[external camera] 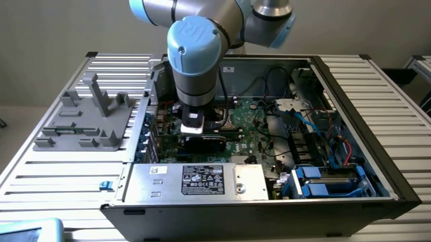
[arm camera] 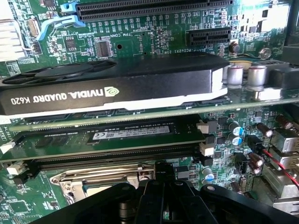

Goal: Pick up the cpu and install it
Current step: 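Install the second cpu locking lever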

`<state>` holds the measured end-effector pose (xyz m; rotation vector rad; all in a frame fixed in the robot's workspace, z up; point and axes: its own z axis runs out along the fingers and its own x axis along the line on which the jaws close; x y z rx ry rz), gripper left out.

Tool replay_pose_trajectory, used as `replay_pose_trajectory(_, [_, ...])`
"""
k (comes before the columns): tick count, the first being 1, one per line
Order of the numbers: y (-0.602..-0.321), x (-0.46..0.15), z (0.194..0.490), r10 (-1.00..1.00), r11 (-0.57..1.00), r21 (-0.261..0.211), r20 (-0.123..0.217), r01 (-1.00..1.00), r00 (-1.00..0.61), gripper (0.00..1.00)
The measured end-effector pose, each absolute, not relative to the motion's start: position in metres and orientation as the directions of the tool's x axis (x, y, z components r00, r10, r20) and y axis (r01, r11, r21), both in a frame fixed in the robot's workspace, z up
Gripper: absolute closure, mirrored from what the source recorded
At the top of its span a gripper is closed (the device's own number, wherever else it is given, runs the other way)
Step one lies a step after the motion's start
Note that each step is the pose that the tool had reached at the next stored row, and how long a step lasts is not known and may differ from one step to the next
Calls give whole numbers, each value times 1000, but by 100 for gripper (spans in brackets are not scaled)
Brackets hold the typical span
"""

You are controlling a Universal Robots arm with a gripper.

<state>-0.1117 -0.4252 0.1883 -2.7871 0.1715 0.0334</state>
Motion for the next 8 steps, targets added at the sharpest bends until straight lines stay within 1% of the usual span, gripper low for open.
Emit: replay_pose_trajectory(8, [-425,-112,188,-115,-932,-340,-44,-123,992,89])
